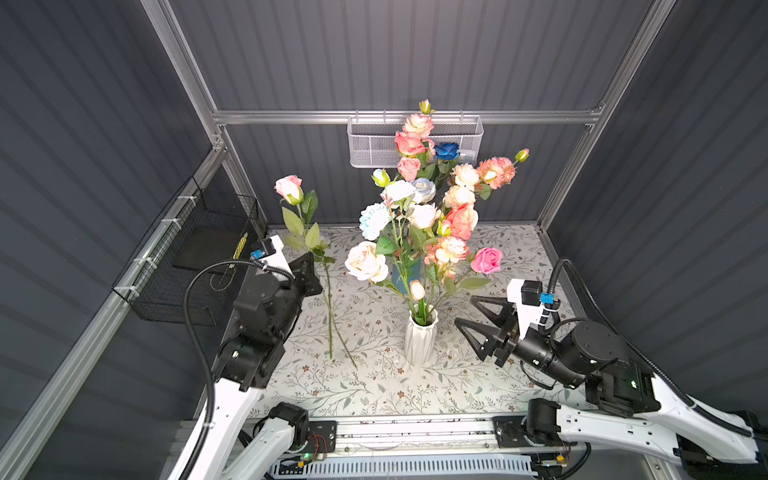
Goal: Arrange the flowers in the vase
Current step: 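Lift the pale pink rose high with the left gripper while the right gripper approaches, then grasp the rose stem with the right gripper below the left gripper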
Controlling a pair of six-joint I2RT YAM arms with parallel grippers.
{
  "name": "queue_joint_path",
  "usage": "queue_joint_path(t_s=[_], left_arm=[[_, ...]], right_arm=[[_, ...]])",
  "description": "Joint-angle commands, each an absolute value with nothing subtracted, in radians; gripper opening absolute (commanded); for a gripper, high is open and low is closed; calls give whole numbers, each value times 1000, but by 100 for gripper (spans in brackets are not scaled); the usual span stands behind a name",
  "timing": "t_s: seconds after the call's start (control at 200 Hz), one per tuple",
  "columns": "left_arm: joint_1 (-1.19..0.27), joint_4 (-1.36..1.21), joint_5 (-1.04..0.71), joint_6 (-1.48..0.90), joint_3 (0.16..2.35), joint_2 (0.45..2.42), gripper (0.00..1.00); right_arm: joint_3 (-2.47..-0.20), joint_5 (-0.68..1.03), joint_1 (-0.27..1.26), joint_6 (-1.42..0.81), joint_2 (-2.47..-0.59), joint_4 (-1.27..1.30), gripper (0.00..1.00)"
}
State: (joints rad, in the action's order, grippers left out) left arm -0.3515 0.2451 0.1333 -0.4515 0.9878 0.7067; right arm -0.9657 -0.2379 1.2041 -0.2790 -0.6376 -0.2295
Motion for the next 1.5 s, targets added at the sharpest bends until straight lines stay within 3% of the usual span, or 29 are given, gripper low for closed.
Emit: queue_joint_path(t_s=[0.0, 0.375, 0.77, 1.115, 1.216, 1.376, 1.401, 1.436, 1.471, 1.496], left_arm=[[-345, 214, -27, -420, 995, 628, 0], [-345, 150, -300, -411, 1118, 477, 0], [-345, 22, -483, -537, 1186, 453, 0], [-345, -165, -657, -697, 1152, 513, 0], [-345, -205, -674, -729, 1130, 522, 0], [-345, -205, -669, -739, 1123, 527, 0], [-345, -202, -664, -735, 1123, 526, 10], [-345, -193, -656, -729, 1123, 524, 35], [-345, -184, -644, -726, 1121, 521, 59], [-345, -179, -637, -723, 1120, 517, 70]], right_arm=[[-1017, -151, 1210, -250, -668, -183, 77], [-1342, 169, 1245, -216, -994, -229, 75], [-1847, 189, 1373, -158, -1462, -464, 78], [-1999, 232, 1373, -132, -1582, -480, 74], [-2008, 242, 1373, -128, -1589, -463, 61], [-1996, 234, 1372, -127, -1581, -440, 14], [-1989, 234, 1373, -127, -1576, -433, 8], [-1975, 233, 1373, -127, -1566, -422, 0], [-1957, 225, 1373, -127, -1553, -410, 0], [-1945, 219, 1373, -127, -1543, -402, 0]])
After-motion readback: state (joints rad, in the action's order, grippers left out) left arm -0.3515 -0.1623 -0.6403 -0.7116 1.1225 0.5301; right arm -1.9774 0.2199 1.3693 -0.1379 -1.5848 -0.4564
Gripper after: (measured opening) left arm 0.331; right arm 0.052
